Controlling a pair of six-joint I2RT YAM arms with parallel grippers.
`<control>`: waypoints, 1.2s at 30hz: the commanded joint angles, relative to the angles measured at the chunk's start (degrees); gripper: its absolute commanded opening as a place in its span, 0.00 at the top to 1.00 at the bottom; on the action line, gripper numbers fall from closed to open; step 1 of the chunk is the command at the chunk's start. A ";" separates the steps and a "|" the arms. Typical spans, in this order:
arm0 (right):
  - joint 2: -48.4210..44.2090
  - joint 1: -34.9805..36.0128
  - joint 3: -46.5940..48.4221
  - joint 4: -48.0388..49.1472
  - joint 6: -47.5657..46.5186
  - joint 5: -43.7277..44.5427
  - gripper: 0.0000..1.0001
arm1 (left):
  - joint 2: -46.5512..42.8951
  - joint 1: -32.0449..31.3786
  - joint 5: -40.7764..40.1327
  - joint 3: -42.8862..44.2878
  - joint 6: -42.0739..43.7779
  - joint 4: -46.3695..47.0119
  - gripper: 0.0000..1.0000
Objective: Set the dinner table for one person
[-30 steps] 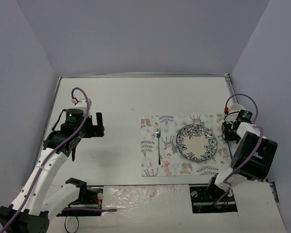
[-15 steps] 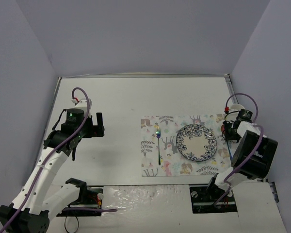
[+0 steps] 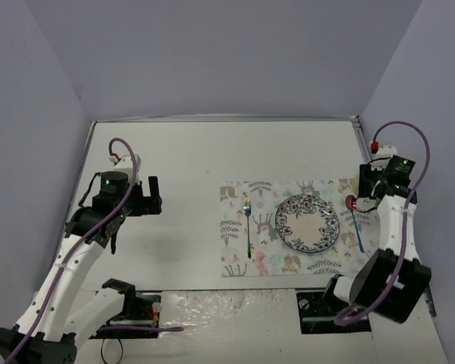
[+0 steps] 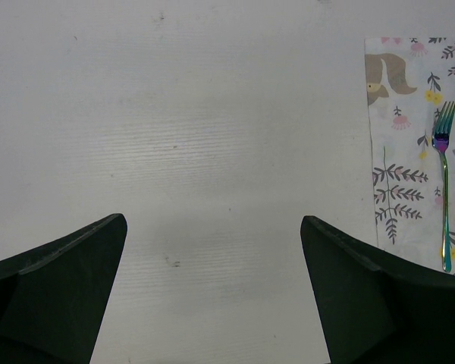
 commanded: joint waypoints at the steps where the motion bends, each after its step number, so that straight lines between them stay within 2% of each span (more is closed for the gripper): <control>1: -11.78 3.46 6.23 -1.70 6.43 7.04 0.46 | -1.34 0.60 -1.06 0.41 0.72 2.73 0.03; 5: -18.37 8.06 10.70 -2.96 9.28 13.13 0.35 | -1.74 0.81 -2.40 0.40 0.68 3.55 0.03; 11: -27.65 15.03 15.61 -3.05 13.68 17.43 0.21 | -3.92 0.81 -5.32 1.26 0.54 4.21 0.03; 20: -42.49 25.24 15.88 -3.17 14.71 23.24 0.01 | -10.83 0.81 -10.83 7.75 0.61 -1.88 0.03; 26: -51.29 30.27 13.13 -4.62 17.64 23.31 0.00 | -16.25 0.81 -12.50 9.67 0.93 -5.27 0.03; 36: -65.65 33.97 7.11 -4.72 16.99 26.72 0.00 | -23.55 0.72 -12.51 6.24 2.21 -4.14 0.03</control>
